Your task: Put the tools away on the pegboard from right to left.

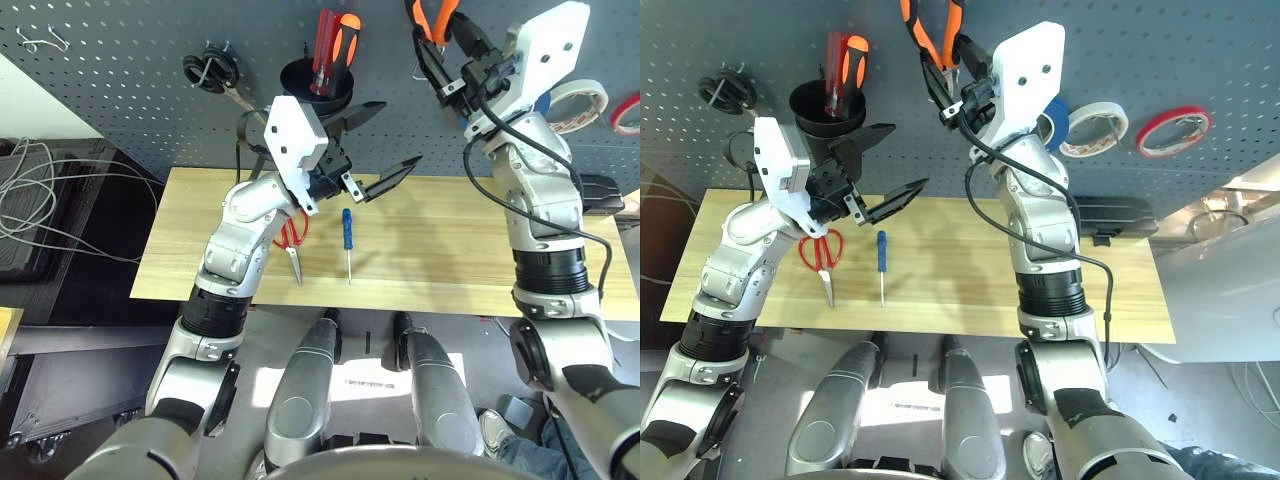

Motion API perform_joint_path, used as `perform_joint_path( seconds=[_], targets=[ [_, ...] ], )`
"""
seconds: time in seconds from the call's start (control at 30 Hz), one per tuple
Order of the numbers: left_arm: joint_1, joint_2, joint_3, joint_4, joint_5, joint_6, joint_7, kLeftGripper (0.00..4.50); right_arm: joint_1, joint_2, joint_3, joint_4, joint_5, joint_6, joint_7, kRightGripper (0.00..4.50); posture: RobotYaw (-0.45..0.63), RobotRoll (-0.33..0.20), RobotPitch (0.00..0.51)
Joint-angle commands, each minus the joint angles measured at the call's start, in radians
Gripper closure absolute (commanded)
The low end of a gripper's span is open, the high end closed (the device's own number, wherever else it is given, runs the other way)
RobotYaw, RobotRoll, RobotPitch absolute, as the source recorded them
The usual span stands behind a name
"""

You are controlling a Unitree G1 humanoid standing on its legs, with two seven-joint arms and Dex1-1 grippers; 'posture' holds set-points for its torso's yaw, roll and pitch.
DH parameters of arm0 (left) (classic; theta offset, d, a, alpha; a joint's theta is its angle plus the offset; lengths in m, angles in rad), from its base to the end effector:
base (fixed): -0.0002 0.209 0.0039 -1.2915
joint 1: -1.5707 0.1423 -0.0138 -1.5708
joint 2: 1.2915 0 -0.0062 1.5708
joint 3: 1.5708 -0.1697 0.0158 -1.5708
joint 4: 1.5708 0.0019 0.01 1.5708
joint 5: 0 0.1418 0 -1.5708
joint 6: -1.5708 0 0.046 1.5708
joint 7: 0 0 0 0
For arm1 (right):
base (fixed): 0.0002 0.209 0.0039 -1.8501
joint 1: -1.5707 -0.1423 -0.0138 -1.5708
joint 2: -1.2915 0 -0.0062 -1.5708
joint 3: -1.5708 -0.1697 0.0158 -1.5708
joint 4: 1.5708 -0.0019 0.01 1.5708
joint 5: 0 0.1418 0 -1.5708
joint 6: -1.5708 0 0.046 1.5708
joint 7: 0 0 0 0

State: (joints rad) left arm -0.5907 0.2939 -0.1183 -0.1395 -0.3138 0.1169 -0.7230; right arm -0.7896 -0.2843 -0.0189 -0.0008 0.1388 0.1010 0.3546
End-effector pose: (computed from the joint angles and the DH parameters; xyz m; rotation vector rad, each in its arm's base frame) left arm 0.2680 0.1305 0.2144 0.2282 -0.5232 -1.0236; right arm 0.2876 -0.1471 0.2564 -0.2562 -0.6484 0.4775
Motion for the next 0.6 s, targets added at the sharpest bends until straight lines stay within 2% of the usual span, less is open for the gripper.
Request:
perform_joint_path(
  seconds=[0.03, 0.1, 0.13, 0.4, 0.6],
  targets=[
    [0.013, 0.008, -0.004, -0.022, 0.001, -0.002, -0.012, 0.00, 0.060, -0.023, -0.014, -0.063, -0.007, -0.002, 0.003, 0.97, 0.14, 0.000, 0.355],
    [0.020, 0.018, -0.015, -0.022, 0.004, 0.006, -0.024, 0.00, 0.122, -0.048, -0.031, -0.121, 0.002, 0.022, 0.007, 0.22, 0.14, 0.000, 0.353],
    [0.023, 0.022, -0.019, -0.021, 0.005, 0.008, -0.029, 0.00, 0.142, -0.056, -0.035, -0.140, 0.006, 0.030, 0.006, 0.03, 0.14, 0.000, 0.353],
    [0.028, 0.061, -0.063, 0.025, 0.072, -0.011, -0.063, 0.00, 0.406, -0.152, -0.101, -0.361, 0.037, 0.134, 0.026, 0.03, 0.11, 0.000, 0.344],
    [0.011, 0.079, -0.107, 0.100, 0.132, 0.040, -0.079, 0.00, 0.539, -0.192, -0.101, -0.429, 0.057, 0.189, 0.065, 0.03, 0.10, 0.000, 0.341]
  ],
)
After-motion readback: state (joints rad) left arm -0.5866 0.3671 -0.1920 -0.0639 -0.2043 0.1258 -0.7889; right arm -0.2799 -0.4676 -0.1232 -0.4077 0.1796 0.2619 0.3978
